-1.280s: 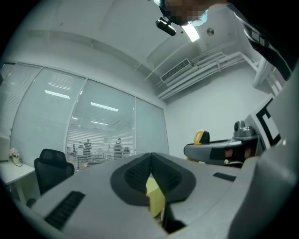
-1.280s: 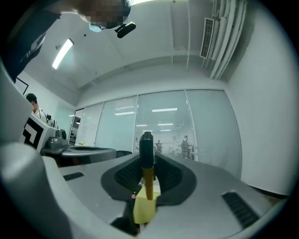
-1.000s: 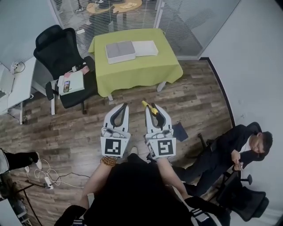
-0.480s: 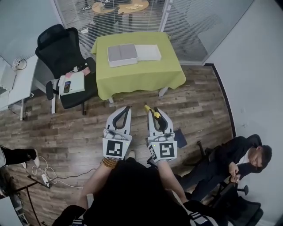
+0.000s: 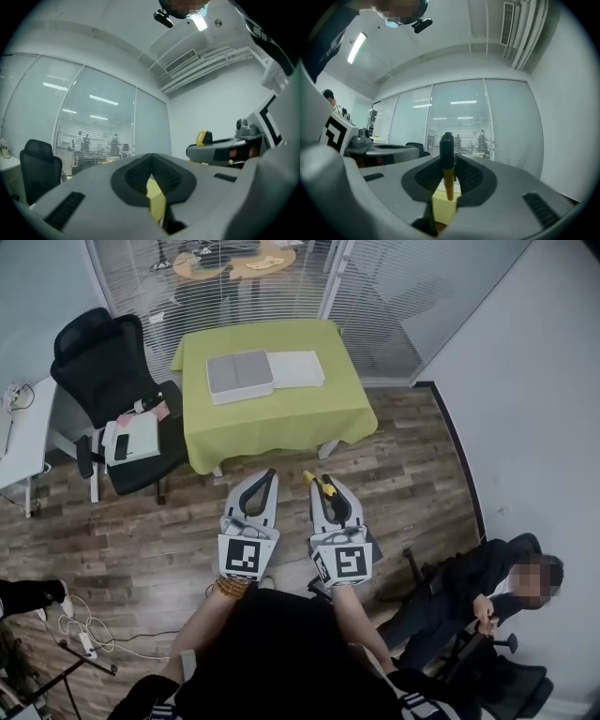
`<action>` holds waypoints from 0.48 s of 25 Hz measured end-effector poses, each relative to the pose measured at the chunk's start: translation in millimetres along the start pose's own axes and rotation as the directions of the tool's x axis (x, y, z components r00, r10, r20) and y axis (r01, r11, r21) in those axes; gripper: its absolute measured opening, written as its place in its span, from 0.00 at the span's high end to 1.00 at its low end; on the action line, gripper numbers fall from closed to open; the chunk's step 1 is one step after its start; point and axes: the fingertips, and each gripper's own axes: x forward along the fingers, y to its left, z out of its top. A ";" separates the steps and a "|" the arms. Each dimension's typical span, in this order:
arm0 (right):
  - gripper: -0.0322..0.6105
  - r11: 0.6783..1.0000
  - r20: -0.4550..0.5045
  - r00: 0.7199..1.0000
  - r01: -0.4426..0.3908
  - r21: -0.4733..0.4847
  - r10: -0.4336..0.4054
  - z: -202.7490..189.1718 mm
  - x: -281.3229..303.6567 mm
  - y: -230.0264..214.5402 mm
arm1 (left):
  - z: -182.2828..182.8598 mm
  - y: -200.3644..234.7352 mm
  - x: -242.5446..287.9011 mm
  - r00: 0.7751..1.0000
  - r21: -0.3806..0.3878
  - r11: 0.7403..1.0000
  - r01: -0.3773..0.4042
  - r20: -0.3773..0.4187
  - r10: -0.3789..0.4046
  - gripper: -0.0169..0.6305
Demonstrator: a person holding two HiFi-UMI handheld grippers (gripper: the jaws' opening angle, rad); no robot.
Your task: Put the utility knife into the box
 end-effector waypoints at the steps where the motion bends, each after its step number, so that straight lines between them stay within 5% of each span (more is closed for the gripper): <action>1: 0.85 1.000 -0.004 1.000 0.000 -0.003 0.000 0.3 8.0 -3.2 | -1.1 4.4 7.2 1.000 -0.002 1.000 0.003 -0.007 -0.003 0.96; 12: 0.85 1.000 -0.032 0.999 0.022 -0.020 -0.023 6.2 105.3 -16.1 | -7.8 76.0 76.9 0.999 -0.026 0.999 0.033 -0.014 -0.033 0.96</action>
